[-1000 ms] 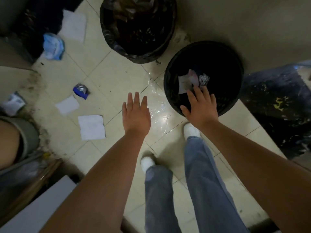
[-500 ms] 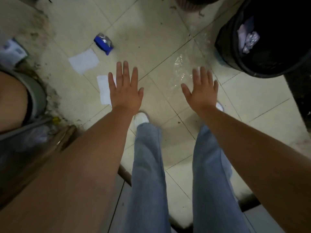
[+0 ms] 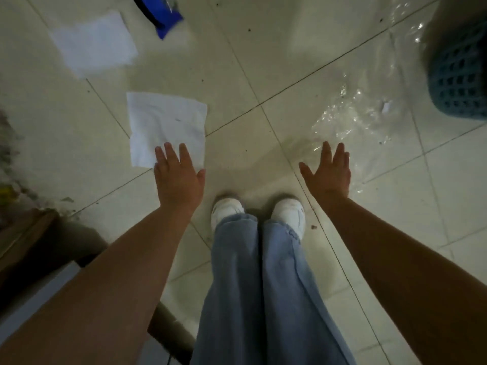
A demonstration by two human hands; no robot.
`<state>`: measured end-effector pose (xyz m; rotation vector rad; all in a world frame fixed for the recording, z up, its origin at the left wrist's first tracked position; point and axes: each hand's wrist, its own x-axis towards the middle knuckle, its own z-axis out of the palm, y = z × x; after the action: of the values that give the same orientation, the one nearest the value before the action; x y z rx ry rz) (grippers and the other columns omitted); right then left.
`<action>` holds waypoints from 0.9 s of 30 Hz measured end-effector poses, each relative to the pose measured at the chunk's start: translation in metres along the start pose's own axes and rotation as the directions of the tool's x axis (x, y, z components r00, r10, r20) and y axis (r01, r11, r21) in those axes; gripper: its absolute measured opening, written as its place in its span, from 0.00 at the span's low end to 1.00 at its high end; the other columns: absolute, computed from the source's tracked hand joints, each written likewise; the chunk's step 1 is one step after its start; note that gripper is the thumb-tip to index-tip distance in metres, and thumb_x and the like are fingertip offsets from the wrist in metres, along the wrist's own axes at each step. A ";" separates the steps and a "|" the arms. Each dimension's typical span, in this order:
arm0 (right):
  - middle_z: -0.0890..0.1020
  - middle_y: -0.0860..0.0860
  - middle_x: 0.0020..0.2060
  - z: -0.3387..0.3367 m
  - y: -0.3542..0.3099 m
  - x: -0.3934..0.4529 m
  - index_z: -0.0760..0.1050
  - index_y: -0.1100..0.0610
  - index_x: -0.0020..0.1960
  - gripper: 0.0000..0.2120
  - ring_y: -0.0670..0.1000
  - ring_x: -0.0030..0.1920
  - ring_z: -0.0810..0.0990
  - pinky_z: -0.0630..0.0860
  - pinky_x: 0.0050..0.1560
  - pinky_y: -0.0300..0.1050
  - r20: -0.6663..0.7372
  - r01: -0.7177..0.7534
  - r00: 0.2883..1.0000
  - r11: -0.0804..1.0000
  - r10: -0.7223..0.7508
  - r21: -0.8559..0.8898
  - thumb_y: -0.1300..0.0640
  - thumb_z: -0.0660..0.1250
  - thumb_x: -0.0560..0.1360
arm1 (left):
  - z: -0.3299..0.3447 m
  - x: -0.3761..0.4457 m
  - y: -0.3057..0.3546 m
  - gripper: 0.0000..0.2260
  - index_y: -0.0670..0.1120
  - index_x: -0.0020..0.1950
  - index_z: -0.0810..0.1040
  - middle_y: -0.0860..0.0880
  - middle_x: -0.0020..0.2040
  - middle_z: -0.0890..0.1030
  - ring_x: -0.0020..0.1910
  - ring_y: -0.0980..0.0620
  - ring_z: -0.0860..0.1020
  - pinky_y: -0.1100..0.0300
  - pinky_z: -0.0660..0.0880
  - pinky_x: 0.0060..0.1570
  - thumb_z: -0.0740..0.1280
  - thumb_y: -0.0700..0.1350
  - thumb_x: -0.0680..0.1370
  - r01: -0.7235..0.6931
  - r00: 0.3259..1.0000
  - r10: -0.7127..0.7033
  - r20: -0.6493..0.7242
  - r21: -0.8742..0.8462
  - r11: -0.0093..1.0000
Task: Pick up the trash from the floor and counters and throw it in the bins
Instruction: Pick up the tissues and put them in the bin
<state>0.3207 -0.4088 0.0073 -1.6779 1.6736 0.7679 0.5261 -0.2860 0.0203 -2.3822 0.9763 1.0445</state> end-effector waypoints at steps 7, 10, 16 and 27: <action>0.56 0.61 0.74 0.067 0.003 0.082 0.58 0.56 0.71 0.32 0.61 0.73 0.57 0.63 0.71 0.62 -0.239 -0.130 0.954 0.967 0.182 0.220 0.48 0.65 0.73 | 0.065 0.084 -0.026 0.29 0.42 0.76 0.57 0.37 0.77 0.55 0.77 0.39 0.52 0.45 0.54 0.74 0.65 0.45 0.78 -0.076 0.994 0.072 -0.081 -0.059 0.995; 0.64 0.59 0.71 0.078 0.004 0.082 0.65 0.59 0.67 0.24 0.59 0.69 0.64 0.65 0.67 0.52 -0.343 -0.141 0.916 0.968 0.207 0.210 0.51 0.64 0.74 | 0.075 0.086 -0.030 0.22 0.41 0.68 0.71 0.35 0.68 0.69 0.68 0.36 0.66 0.47 0.65 0.67 0.69 0.42 0.75 -0.045 0.984 0.003 -0.179 -0.232 0.972; 0.70 0.65 0.61 0.069 -0.007 0.081 0.70 0.71 0.57 0.13 0.62 0.56 0.74 0.70 0.54 0.50 -0.260 -0.137 0.943 0.956 0.206 0.260 0.63 0.54 0.79 | 0.072 0.091 -0.025 0.08 0.32 0.48 0.80 0.34 0.50 0.81 0.52 0.38 0.77 0.50 0.72 0.52 0.63 0.36 0.78 -0.018 0.987 -0.038 -0.154 -0.345 0.938; 0.80 0.68 0.52 -0.060 -0.018 -0.017 0.66 0.65 0.63 0.14 0.66 0.52 0.78 0.68 0.43 0.48 -0.135 -0.047 0.986 0.947 0.094 0.316 0.65 0.52 0.79 | -0.063 0.004 0.042 0.14 0.34 0.64 0.73 0.33 0.66 0.70 0.61 0.36 0.73 0.50 0.71 0.61 0.59 0.39 0.80 0.065 0.998 -0.059 0.036 -0.242 0.968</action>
<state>0.3366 -0.4451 0.0583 -1.4872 1.8563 0.3895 0.5297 -0.3519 0.0569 -2.5656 0.7978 1.2333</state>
